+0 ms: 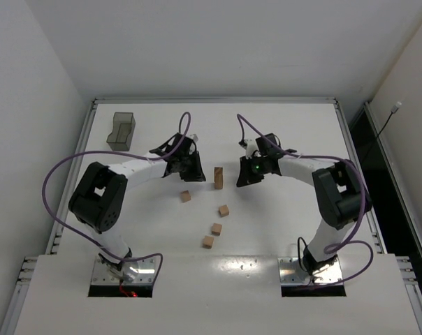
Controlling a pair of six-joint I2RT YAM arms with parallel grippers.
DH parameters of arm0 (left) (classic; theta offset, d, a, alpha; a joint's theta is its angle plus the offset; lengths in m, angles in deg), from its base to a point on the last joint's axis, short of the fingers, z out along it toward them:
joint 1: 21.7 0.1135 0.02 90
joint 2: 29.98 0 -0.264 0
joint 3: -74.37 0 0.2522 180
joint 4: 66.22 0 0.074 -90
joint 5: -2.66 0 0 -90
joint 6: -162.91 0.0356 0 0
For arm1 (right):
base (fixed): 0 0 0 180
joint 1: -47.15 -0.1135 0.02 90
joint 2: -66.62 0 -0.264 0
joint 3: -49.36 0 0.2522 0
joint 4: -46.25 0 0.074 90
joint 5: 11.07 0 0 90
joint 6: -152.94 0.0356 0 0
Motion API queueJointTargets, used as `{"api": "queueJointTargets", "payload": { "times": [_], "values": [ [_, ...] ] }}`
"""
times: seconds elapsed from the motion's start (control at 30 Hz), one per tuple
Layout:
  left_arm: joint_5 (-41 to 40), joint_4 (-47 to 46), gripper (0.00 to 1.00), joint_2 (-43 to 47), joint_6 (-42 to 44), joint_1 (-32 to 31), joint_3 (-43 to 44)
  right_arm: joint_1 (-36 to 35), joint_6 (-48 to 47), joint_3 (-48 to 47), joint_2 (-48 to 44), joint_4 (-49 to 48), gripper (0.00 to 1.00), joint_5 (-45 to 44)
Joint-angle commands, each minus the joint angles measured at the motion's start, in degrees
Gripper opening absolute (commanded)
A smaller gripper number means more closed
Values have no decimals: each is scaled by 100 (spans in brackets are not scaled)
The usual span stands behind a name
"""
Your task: Build the wood block tower
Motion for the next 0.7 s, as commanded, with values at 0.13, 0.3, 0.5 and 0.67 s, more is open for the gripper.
{"api": "queueJointTargets", "payload": {
  "times": [0.13, 0.3, 0.5, 0.67],
  "values": [
    [172, -116, 15, -181, -100, -166, 349, -34, 310, -471, 371, -82, 0, 130],
    [225, -116, 15, -286, -100, -166, 455, -34, 310, -524, 432, -30, 0, 130],
    [277, -116, 21, -392, -100, -166, 508, -34, 310, -524, 432, -30, 0, 130],
    [278, -116, 23, -444, -100, -219, 561, -34, 310, -577, 432, -30, 0, 130]
  ]
}}
